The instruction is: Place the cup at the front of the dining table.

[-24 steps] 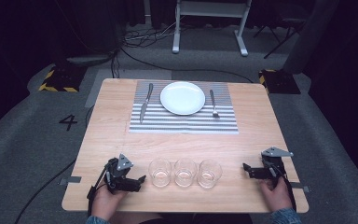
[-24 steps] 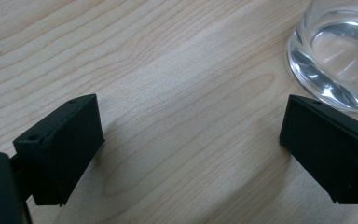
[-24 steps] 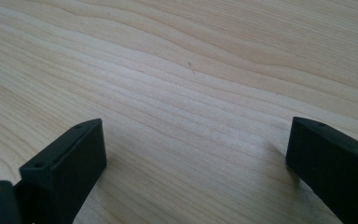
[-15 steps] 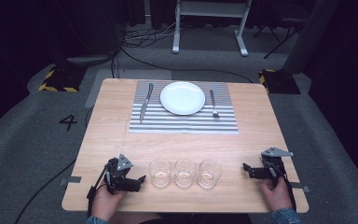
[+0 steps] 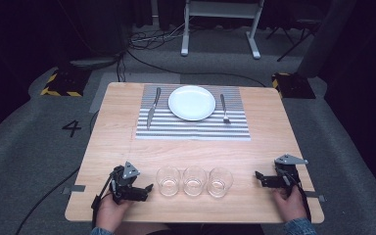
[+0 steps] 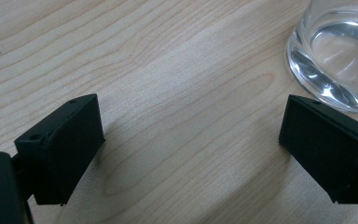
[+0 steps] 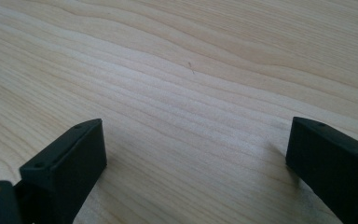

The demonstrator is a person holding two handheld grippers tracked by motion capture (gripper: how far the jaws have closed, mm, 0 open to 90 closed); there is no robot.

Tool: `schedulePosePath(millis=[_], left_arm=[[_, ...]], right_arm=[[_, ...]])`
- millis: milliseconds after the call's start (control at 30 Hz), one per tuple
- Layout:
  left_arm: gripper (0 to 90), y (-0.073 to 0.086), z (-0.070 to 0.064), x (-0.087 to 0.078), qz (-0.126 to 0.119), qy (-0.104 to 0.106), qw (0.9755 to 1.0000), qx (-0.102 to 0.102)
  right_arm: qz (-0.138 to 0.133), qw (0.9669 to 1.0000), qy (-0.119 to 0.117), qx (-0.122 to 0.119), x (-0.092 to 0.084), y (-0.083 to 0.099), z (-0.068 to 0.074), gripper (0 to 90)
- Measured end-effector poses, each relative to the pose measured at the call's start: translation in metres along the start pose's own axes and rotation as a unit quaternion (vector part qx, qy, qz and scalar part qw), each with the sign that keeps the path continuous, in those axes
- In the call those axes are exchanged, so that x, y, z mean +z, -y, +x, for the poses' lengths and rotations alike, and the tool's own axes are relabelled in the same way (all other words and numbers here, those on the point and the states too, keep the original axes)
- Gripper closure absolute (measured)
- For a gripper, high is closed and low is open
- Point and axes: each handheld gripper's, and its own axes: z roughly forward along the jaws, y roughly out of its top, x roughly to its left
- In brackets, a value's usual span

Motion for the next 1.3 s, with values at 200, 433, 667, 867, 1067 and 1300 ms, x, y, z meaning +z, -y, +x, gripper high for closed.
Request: schedulePosePath(millis=[200,433,667,867,1067,1300], left_arm=[[6.5,0.000,0.000,0.000,0.000,0.000,1.0000,0.000],[9.8,0.001,0.001,-0.003,-0.004,-0.004,1.0000,-0.001],[17.0,-0.002,0.000,-0.012,-0.022,0.016,0.9996,-0.012],[21.0,-0.010,-0.007,-0.025,-0.024,0.037,0.9990,-0.008],[21.5,-0.019,-0.013,-0.044,-0.043,0.060,0.9972,-0.010],[20.7,-0.029,-0.025,-0.058,-0.061,0.075,0.9953,0.006]], right_arm=[[0.000,1.0000,0.000,0.000,0.000,0.000,0.000,4.9],[0.000,1.0000,0.000,0.001,0.000,0.000,0.000,4.9],[0.000,1.0000,0.000,0.001,0.000,0.000,0.000,4.9],[0.000,1.0000,0.000,0.001,0.000,0.000,0.000,4.9],[0.000,1.0000,0.000,0.001,0.000,0.000,0.000,4.9],[0.000,1.0000,0.000,0.001,0.000,0.000,0.000,4.9]])
